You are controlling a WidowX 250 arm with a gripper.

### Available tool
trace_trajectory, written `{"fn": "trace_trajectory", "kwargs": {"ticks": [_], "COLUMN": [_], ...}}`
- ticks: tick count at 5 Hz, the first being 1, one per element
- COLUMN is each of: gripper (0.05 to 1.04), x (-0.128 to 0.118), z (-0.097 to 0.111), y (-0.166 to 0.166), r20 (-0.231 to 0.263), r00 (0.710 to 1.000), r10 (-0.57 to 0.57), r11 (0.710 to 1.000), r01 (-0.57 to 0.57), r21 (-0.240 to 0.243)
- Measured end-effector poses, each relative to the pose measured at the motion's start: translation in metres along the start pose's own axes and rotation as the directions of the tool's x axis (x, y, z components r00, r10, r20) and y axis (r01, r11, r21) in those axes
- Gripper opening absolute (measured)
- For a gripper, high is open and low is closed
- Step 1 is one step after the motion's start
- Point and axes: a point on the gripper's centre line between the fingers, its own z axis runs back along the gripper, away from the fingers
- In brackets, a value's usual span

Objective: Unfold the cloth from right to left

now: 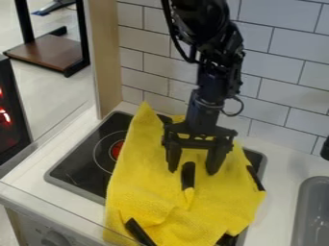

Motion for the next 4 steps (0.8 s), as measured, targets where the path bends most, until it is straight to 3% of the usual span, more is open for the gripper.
{"fn": "trace_trajectory", "kwargs": {"ticks": [2,3,4], "gripper": [0.333,0.143,0.059], "x": [0.0038,0.0040,0.0034], "z": [0.0006,0.0006,-0.0004], "y": [0.0012,0.0010,0.0016], "r20": [0.025,0.026,0.025], "r00": [0.999,0.999,0.999], "r10": [0.025,0.026,0.029], "r11": [1.000,1.000,1.000], "r01": [-0.025,-0.026,-0.030], "r21": [0.006,0.005,0.006]}}
